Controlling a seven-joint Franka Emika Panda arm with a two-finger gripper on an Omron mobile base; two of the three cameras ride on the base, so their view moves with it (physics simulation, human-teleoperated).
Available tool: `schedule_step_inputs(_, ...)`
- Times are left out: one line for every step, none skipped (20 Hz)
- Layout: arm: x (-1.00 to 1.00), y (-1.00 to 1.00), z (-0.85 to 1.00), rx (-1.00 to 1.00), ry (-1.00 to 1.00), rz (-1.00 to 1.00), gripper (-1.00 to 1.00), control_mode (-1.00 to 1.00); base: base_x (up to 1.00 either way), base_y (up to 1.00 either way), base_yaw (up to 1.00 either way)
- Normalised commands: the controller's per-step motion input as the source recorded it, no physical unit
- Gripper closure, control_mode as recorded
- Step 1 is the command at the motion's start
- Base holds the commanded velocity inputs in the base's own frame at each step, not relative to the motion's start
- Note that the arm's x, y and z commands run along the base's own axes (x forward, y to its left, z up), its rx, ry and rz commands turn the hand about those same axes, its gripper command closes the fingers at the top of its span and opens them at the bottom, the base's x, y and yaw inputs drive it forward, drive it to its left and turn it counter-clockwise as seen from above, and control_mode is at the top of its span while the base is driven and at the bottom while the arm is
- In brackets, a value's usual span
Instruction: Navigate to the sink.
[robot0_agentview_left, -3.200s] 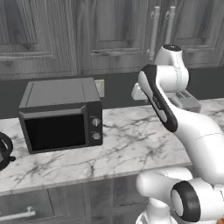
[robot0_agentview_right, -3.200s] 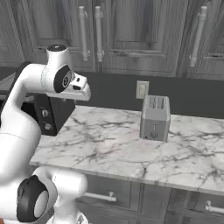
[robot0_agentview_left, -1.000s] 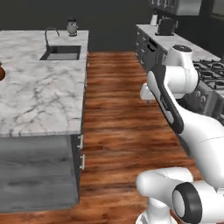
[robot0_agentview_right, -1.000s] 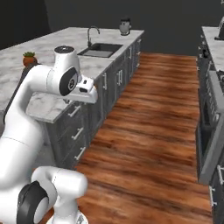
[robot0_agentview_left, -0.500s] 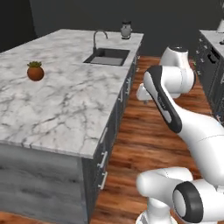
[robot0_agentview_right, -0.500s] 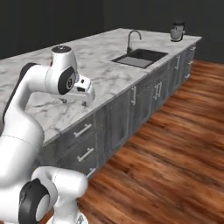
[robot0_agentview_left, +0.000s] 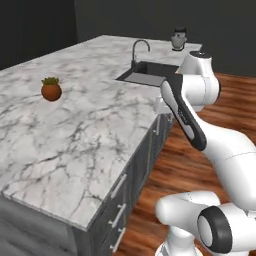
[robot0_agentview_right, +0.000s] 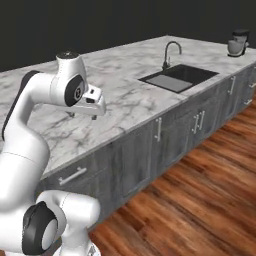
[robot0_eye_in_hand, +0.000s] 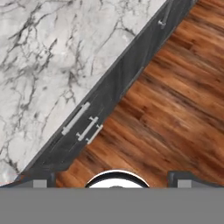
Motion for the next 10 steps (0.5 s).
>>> schedule_step_inputs(0.00,0.00,0.00,0.00,0.00,0.00,-1.00,1.00,1.00,-1.00,0.25)
schedule_step_inputs(0.00,0.00,0.00,0.00,0.00,0.00,-1.00,1.00,1.00,-1.00,0.25)
schedule_step_inputs(0.00,0.00,0.00,0.00,0.00,0.00,-1.00,1.00,1.00,-1.00,0.24)
schedule_step_inputs(0.00,0.00,0.00,0.00,0.00,0.00,-1.00,1.00,1.00,-1.00,0.22)
schedule_step_inputs(0.00,0.00,0.00,0.00,0.00,0.00,-1.00,1.00,1.00,-1.00,0.21)
schedule_step_inputs(0.00,0.00,0.00,0.00,0.00,0.00,-1.00,1.00,1.00,-1.00,0.19)
schedule_step_inputs(0.00,0.00,0.00,0.00,0.00,0.00,-1.00,1.00,1.00,-1.00,0.20)
schedule_step_inputs(0.00,0.00,0.00,0.00,0.00,0.00,-1.00,1.00,1.00,-1.00,0.21)
schedule_step_inputs(0.00,0.00,0.00,0.00,0.00,0.00,-1.00,1.00,1.00,-1.00,0.22)
schedule_step_inputs(0.00,0.00,0.00,0.00,0.00,0.00,-1.00,1.00,1.00,-1.00,0.22)
